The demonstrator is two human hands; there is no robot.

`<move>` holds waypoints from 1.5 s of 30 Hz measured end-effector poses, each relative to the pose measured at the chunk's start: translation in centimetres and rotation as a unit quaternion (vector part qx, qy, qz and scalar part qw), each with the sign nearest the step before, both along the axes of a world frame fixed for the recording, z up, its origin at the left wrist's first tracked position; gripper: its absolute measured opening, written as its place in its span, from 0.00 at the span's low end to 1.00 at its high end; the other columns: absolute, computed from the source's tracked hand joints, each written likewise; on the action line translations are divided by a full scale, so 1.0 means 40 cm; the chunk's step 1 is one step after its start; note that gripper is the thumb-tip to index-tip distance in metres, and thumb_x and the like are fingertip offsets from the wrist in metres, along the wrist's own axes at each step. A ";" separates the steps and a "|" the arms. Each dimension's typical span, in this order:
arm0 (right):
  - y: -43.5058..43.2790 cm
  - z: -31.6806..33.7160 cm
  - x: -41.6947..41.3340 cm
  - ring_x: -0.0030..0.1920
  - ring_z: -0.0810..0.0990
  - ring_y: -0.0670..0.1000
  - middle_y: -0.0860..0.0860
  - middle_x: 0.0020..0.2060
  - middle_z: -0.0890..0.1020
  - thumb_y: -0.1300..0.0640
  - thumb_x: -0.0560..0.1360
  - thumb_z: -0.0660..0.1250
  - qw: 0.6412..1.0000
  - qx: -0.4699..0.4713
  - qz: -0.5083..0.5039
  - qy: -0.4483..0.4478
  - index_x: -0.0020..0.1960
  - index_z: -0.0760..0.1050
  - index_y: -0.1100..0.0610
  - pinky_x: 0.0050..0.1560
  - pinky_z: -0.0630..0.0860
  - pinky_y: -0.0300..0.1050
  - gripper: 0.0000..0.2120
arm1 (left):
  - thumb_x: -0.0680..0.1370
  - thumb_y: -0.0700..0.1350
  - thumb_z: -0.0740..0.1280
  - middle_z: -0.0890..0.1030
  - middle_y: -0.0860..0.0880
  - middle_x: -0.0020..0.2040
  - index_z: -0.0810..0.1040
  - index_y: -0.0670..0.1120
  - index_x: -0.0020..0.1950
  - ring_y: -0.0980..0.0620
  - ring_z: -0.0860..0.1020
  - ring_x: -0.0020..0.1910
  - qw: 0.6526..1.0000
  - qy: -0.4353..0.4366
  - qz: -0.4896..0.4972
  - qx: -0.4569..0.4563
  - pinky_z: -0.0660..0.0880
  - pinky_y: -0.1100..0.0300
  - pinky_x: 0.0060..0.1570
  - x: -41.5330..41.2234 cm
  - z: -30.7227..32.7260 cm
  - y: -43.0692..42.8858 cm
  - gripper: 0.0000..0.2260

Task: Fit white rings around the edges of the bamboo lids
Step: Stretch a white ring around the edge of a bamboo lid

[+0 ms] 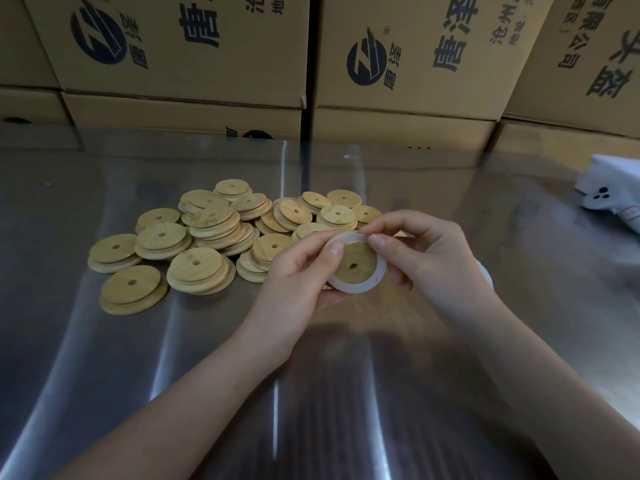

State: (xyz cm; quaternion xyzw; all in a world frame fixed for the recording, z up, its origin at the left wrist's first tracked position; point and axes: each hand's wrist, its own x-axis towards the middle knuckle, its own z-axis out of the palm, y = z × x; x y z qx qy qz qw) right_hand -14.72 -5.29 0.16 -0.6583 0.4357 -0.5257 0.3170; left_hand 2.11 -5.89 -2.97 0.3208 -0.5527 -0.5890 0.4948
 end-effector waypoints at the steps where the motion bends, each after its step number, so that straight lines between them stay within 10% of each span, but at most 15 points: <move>1: 0.000 0.000 0.000 0.27 0.72 0.42 0.42 0.33 0.81 0.65 0.76 0.68 1.000 0.001 -0.003 0.007 0.43 0.82 0.50 0.26 0.68 0.33 0.11 | 0.82 0.44 0.60 0.84 0.46 0.55 0.80 0.47 0.61 0.49 0.82 0.56 1.000 0.000 0.002 0.001 0.82 0.52 0.51 0.001 0.000 0.000 0.12; 36: -0.008 -0.035 0.024 0.38 0.77 0.57 0.50 0.35 0.78 0.70 0.72 0.71 1.000 0.002 -0.015 0.025 0.51 0.76 0.51 0.44 0.78 0.56 0.16 | 0.76 0.39 0.68 0.84 0.41 0.52 0.75 0.40 0.57 0.44 0.84 0.50 0.994 0.069 0.052 0.070 0.82 0.47 0.49 0.006 0.003 -0.005 0.10; 45: -0.006 -0.020 0.010 0.34 0.79 0.49 0.48 0.34 0.81 0.70 0.72 0.70 0.999 0.014 -0.033 -0.006 0.52 0.69 0.51 0.41 0.79 0.48 0.19 | 0.73 0.37 0.72 0.86 0.47 0.39 0.78 0.43 0.47 0.55 0.84 0.38 0.998 -0.001 0.058 -0.007 0.76 0.67 0.36 0.026 0.018 -0.013 0.06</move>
